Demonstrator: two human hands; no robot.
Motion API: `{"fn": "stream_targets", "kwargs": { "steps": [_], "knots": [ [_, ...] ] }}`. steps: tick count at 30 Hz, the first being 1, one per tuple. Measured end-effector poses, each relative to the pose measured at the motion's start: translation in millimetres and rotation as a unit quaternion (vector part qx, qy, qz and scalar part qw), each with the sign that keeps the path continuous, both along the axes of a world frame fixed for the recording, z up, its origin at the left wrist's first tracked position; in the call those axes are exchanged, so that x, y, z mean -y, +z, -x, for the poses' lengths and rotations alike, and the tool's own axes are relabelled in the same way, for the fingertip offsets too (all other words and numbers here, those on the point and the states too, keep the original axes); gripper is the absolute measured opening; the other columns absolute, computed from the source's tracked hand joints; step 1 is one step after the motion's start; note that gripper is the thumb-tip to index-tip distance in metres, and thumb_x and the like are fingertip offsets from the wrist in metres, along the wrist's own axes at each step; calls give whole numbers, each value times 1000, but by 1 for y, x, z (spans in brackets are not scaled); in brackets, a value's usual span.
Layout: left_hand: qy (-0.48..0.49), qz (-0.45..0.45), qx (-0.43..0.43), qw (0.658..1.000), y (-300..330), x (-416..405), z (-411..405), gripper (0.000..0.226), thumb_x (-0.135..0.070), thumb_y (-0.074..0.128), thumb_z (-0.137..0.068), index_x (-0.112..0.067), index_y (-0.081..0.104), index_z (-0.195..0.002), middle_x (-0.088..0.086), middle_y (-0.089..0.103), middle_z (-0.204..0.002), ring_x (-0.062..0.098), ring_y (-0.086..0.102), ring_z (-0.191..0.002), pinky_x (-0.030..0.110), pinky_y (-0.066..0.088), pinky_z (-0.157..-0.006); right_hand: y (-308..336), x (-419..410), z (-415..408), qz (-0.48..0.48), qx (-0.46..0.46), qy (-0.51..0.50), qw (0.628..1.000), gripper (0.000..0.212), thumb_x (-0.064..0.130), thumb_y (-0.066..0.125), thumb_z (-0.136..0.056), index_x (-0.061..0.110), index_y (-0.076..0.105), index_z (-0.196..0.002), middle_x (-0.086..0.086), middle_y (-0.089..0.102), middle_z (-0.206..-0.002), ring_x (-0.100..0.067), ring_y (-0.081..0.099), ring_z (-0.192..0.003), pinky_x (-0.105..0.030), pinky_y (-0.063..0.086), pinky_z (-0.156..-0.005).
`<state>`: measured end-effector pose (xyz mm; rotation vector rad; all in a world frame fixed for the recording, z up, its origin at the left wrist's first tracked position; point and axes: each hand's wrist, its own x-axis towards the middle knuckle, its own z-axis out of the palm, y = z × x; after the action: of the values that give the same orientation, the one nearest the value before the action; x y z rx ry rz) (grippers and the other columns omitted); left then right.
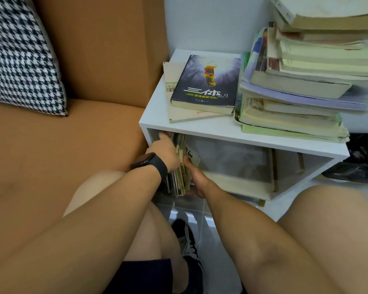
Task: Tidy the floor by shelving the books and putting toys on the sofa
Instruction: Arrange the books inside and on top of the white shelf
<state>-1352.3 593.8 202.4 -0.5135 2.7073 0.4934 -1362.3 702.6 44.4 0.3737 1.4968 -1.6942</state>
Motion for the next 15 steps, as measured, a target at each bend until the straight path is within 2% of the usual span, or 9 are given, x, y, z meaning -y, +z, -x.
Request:
{"fn": "stream_targets", "kwargs": {
  "steps": [2, 5, 7, 9, 11, 12, 15],
  "knots": [
    [-8, 11, 1, 1000, 3, 5, 2, 56, -13, 61, -95, -2, 30, -140, 18, 58, -130, 35, 62, -115, 38, 51, -80, -5, 2, 4, 9, -3, -6, 1000, 69, 78, 42, -90, 36, 43, -145, 4, 60, -115, -16, 61, -100, -42, 56, -82],
    [21, -48, -11, 999, 5, 7, 6, 45, -11, 59, -96, -3, 38, -135, 16, 59, -125, 33, 62, -111, 33, 49, -76, -9, 10, 6, 18, 1, -18, 1000, 72, 80, 44, -87, 33, 46, -142, 0, 63, -115, -21, 62, -105, -48, 54, -92],
    [60, -115, -30, 991, 5, 6, 7, 28, -10, 59, -95, -7, 48, -121, 12, 59, -111, 30, 61, -99, 33, 49, -73, -14, 16, 9, 20, 1, -28, 999, 80, 83, 47, -83, 31, 45, -144, -4, 64, -124, -26, 61, -114, -54, 49, -102],
    [95, -156, -60, 981, 6, 6, 8, 10, -9, 56, -96, -9, 50, -104, 8, 57, -101, 28, 60, -95, 33, 49, -74, -11, 23, 15, 18, -21, -36, 999, 99, 89, 55, -69, 32, 43, -149, -7, 58, -139, -28, 54, -127, -57, 42, -109],
    [119, -165, -82, 976, 7, 9, 10, 4, -8, 54, -97, -8, 54, -101, 9, 56, -99, 31, 61, -99, 33, 49, -76, -12, 28, 25, 20, -33, -46, 998, 119, 97, 61, -48, 35, 45, -148, -7, 56, -142, -29, 53, -129, -55, 42, -110],
    [134, -169, -91, 972, 6, 9, 12, 6, -8, 53, -97, -7, 57, -101, 9, 57, -99, 32, 62, -101, 33, 50, -78, -14, 30, 30, 14, -39, -50, 998, 122, 100, 60, -44, 36, 46, -147, -6, 57, -142, -30, 54, -128, -54, 44, -109],
    [174, -187, -116, 960, 1, 4, 14, 2, -8, 54, -96, -10, 54, -98, 12, 62, -105, 33, 64, -101, 37, 56, -84, -20, 28, 39, 2, -43, -57, 997, 115, 102, 52, -53, 39, 44, -148, -5, 53, -147, -30, 51, -131, -55, 46, -106]
  ]
}}
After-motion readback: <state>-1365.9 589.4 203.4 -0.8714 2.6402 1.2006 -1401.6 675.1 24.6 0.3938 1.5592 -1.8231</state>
